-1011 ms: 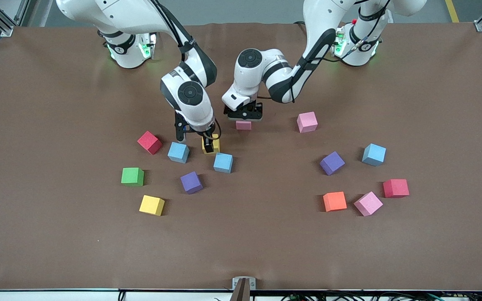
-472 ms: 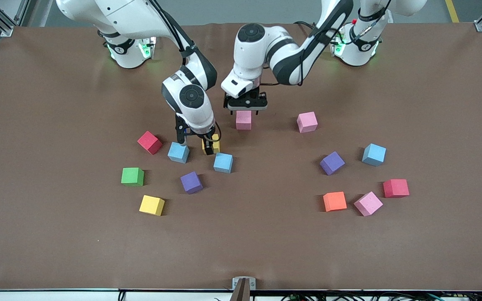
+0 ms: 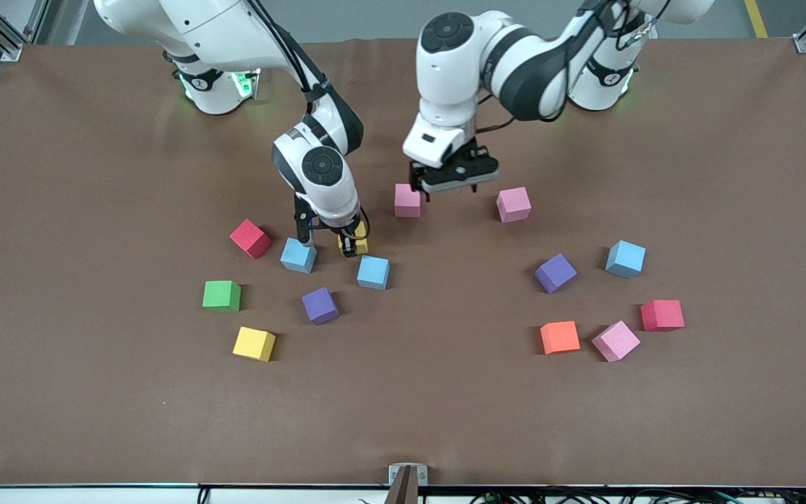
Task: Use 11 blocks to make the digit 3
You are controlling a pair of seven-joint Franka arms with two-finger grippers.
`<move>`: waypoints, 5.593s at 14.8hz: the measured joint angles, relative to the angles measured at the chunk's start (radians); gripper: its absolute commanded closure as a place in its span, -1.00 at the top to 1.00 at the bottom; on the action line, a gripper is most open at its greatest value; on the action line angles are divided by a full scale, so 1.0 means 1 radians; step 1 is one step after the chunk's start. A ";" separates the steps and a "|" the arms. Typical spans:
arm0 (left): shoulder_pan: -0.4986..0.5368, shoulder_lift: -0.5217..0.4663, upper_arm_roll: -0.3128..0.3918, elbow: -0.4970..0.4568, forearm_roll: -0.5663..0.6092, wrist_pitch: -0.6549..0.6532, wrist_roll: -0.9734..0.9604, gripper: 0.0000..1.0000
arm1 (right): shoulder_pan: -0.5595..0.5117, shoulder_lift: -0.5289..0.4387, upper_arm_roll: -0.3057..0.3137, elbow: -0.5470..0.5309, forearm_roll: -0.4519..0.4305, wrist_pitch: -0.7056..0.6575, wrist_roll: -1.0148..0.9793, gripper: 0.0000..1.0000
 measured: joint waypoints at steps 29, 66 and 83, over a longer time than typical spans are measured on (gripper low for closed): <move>0.430 0.036 -0.114 -0.337 -0.193 0.135 0.058 0.98 | 0.131 -0.109 0.012 -0.148 0.037 0.065 0.189 -0.99; 0.424 0.146 -0.224 -0.422 -0.195 0.432 -0.167 -0.55 | 0.174 -0.056 0.012 -0.102 0.068 0.064 0.204 -0.99; 0.422 0.157 -0.237 -0.368 -0.351 0.431 -0.762 -0.57 | 0.174 -0.056 0.012 -0.102 0.068 0.064 0.205 -0.99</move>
